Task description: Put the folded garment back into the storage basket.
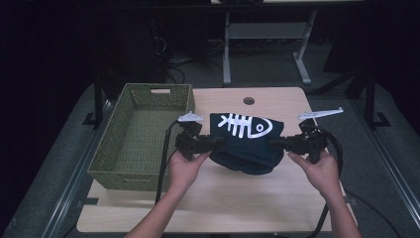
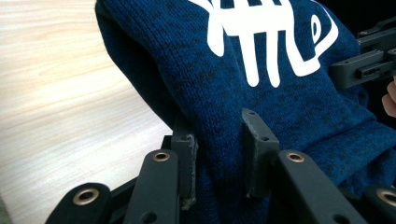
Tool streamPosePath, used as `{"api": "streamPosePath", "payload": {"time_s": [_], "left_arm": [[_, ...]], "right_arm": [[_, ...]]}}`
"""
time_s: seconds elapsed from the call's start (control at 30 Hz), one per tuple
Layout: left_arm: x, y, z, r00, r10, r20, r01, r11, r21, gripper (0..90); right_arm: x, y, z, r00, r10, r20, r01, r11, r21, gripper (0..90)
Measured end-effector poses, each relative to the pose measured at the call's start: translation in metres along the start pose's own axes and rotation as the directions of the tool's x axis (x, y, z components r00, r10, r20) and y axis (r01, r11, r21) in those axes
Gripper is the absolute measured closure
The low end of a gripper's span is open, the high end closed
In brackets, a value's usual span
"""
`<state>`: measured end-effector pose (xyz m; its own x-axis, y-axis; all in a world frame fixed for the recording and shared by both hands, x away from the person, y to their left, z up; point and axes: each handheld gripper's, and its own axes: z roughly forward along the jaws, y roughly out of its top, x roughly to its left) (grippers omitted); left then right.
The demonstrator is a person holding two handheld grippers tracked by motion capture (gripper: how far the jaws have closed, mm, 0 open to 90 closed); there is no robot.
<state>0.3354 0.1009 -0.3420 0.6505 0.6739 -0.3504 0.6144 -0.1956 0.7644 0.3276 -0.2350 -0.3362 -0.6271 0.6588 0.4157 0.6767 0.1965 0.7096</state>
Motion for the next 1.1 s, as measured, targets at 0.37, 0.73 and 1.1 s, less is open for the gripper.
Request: {"api": "streamPosePath", "payload": {"time_s": [0.37,0.73,1.1], "left_arm": [[0.008,0.006,-0.015,1.0000,-0.003,0.001,0.003,1.0000,-0.006,69.8],[0.012,0.011,-0.026,0.9999,0.008,-0.010,-0.008,0.9999,-0.014,69.7],[0.020,0.012,-0.038,0.9995,0.007,-0.029,-0.007,0.9996,-0.028,69.7]], "right_arm": [[0.009,0.011,0.004,0.9997,-0.012,-0.022,0.012,1.000,-0.006,72.5],[0.017,0.021,0.007,0.9990,-0.022,-0.038,0.022,1.000,-0.011,72.5],[0.026,0.032,0.015,0.9978,-0.039,-0.054,0.038,0.999,-0.007,72.5]]}}
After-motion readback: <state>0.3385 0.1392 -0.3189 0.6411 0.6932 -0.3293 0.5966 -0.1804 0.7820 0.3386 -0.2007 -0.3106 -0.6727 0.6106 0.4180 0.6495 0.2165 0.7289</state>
